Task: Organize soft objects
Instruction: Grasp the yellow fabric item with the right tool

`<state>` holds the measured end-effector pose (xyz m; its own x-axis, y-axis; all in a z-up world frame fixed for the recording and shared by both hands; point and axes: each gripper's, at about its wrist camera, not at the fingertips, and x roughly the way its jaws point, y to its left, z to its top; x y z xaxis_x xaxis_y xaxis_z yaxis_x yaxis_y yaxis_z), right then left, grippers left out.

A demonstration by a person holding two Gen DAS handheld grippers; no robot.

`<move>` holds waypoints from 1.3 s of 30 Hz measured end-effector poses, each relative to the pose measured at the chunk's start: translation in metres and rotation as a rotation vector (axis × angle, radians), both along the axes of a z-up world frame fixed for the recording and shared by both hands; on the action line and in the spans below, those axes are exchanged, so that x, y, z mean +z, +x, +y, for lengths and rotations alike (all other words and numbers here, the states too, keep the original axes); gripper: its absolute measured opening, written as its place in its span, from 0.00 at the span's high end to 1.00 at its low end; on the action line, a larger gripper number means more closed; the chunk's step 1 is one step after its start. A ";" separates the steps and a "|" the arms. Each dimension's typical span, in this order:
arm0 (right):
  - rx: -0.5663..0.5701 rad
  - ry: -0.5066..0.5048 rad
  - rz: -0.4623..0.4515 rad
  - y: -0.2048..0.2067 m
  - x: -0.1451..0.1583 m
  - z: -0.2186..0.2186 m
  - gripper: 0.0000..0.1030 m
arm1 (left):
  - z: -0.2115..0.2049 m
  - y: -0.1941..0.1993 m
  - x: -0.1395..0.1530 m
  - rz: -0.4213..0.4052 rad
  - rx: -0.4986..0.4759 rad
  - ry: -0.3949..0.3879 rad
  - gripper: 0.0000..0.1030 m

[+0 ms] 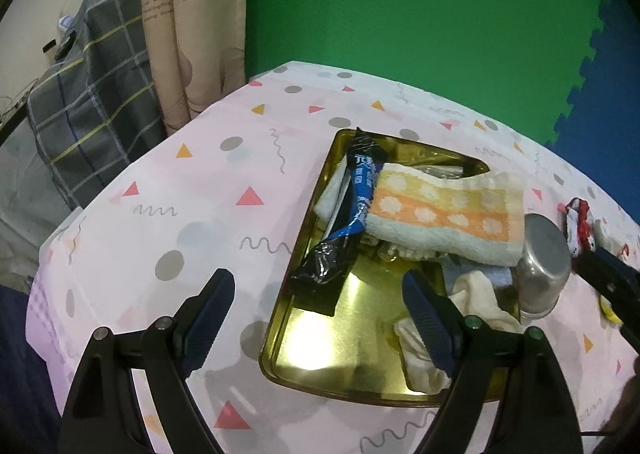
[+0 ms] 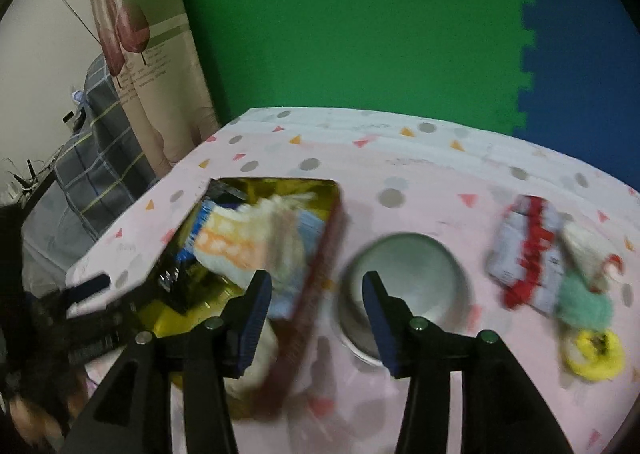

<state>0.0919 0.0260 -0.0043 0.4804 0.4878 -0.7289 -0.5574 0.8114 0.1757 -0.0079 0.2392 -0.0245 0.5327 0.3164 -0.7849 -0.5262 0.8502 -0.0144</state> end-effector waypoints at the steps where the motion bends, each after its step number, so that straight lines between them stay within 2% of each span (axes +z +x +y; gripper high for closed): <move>1: -0.013 -0.011 -0.007 -0.001 0.001 -0.015 0.53 | -0.001 0.000 0.000 0.000 -0.002 0.003 0.19; 7: -0.156 -0.070 -0.016 0.017 -0.002 -0.114 0.51 | -0.008 0.002 0.000 0.004 -0.024 0.016 0.19; 9: -0.196 -0.106 -0.020 0.026 -0.006 -0.144 0.46 | -0.012 0.003 0.001 0.005 -0.040 0.031 0.19; 10: -0.200 -0.123 -0.015 0.032 -0.010 -0.158 0.42 | -0.014 0.004 0.001 0.004 -0.050 0.035 0.19; 12: -0.195 -0.168 0.000 0.043 -0.019 -0.180 0.41 | -0.019 0.006 0.002 0.002 -0.074 0.048 0.19; 17: -0.146 -0.200 0.037 0.068 -0.042 -0.213 0.40 | -0.037 0.013 0.004 0.022 -0.123 0.080 0.18; 26: -0.076 -0.089 0.101 0.095 -0.073 -0.215 0.40 | -0.080 0.035 0.009 0.045 -0.265 0.054 0.17; 31: -0.038 -0.045 0.102 0.078 -0.077 -0.215 0.40 | -0.106 0.046 0.006 0.059 -0.326 0.038 0.17; 39: 0.002 -0.051 0.105 0.036 -0.072 -0.217 0.40 | -0.145 0.055 -0.003 0.084 -0.418 0.049 0.17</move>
